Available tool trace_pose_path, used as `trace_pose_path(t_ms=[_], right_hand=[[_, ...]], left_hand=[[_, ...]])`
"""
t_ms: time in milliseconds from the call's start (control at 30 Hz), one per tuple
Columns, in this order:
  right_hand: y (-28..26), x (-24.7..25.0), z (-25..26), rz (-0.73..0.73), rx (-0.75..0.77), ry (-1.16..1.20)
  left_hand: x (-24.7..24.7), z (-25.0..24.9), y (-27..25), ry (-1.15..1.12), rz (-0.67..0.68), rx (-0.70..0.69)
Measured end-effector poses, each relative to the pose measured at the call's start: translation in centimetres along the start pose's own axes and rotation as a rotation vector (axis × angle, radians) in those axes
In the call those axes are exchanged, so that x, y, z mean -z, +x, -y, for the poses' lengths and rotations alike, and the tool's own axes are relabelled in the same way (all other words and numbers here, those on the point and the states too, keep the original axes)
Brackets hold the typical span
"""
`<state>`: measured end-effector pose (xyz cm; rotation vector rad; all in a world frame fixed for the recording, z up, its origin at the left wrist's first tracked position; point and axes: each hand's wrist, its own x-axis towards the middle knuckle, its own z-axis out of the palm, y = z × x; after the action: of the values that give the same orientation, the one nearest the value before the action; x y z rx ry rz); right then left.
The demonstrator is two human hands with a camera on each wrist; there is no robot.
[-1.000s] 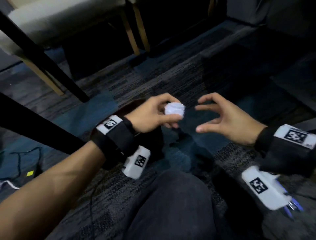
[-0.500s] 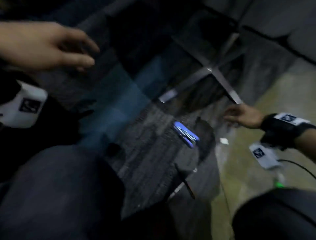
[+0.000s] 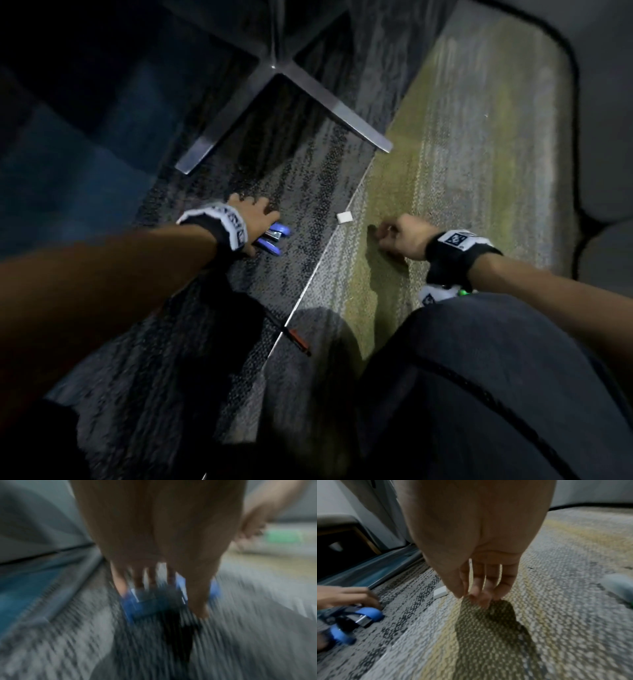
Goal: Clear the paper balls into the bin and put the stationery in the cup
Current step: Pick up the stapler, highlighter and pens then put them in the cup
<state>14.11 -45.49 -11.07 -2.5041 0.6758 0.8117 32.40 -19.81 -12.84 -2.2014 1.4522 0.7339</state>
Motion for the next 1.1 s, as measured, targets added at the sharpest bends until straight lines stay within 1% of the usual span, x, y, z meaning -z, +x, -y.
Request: trace_pose_path(t_ms=[67, 133, 167, 233, 300, 333, 400, 433, 500, 533, 567, 633, 700, 767, 800, 833, 900, 933, 967, 1000, 1033, 1067, 1100], right_hand=[[1.3, -0.5, 0.3, -0.124, 0.089, -0.009], [2.6, -0.7, 1.6, -0.209, 0.210, -0.041], [3.3, -0.8, 2.4, -0.213, 0.262, -0.062], [4.7, -1.2, 3.5, -0.153, 0.317, -0.121], [5.8, -1.0, 4.2, -0.110, 0.334, -0.172], [5.9, -0.6, 4.4, -0.101, 0.340, -0.165], [5.6, 0.7, 4.2, -0.085, 0.317, -0.068], [5.3, 1.5, 3.5, -0.081, 0.270, 0.014], [4.0, 3.2, 1.0, -0.094, 0.153, 0.161], [3.1, 3.8, -0.7, -0.105, 0.095, 0.204], [1.9, 4.2, -2.5, -0.118, 0.032, 0.231], [-0.6, 4.3, -6.4, -0.180, -0.088, 0.262], [-3.0, 3.3, -10.1, -0.239, -0.227, 0.267], [-4.9, 1.4, -12.8, -0.267, -0.406, 0.252], [-5.6, 0.4, -13.6, -0.286, -0.468, 0.228], [-5.9, -0.8, -14.3, -0.302, -0.530, 0.218], [-6.3, -2.8, -15.0, -0.309, -0.607, 0.228], [-6.3, -3.5, -15.0, -0.298, -0.622, 0.234], [-6.1, -4.0, -14.9, -0.291, -0.632, 0.254], [-5.6, -4.3, -14.7, -0.274, -0.632, 0.282], [-5.3, -4.3, -14.4, -0.251, -0.629, 0.302], [-5.2, -4.2, -14.0, -0.225, -0.615, 0.309], [-5.4, -4.1, -13.5, -0.222, -0.601, 0.326]], left_hand=[[-0.8, -0.4, 0.6, 0.022, -0.011, 0.052], [-0.3, -0.1, 0.5, -0.076, -0.006, 0.065], [0.4, 0.0, 0.1, -0.169, 0.009, 0.054], [1.5, -0.3, -1.2, -0.370, 0.039, 0.031], [2.0, -1.8, -3.1, -0.499, -0.005, -0.015], [1.8, -2.8, -4.1, -0.513, -0.026, -0.077], [0.9, -5.0, -6.2, -0.417, 0.001, -0.200], [0.0, -5.9, -7.1, -0.315, 0.031, -0.263], [-1.8, -7.6, -8.0, -0.108, 0.037, -0.415], [-2.8, -8.2, -8.0, -0.009, 0.032, -0.464], [-3.8, -8.7, -7.8, 0.054, -0.010, -0.480], [-6.3, -9.2, -6.8, 0.085, -0.097, -0.488], [-7.7, -9.4, -5.9, 0.093, -0.127, -0.488], [-8.0, -9.4, -5.3, 0.091, -0.119, -0.522], [-7.7, -9.3, -5.2, 0.072, -0.090, -0.534], [-6.9, -9.2, -5.1, 0.041, -0.073, -0.513], [-5.5, -9.4, -5.3, -0.013, -0.120, -0.496], [-4.6, -9.6, -5.5, -0.050, -0.114, -0.496], [-4.1, -9.1, -5.5, -0.156, -0.105, -0.480], [-4.2, -8.4, -5.4, -0.224, -0.162, -0.412], [-4.5, -7.9, -5.5, -0.337, -0.113, -0.290], [-4.4, -7.5, -5.9, -0.431, -0.040, -0.216], [-3.9, -7.5, -6.0, -0.543, -0.049, -0.151]])
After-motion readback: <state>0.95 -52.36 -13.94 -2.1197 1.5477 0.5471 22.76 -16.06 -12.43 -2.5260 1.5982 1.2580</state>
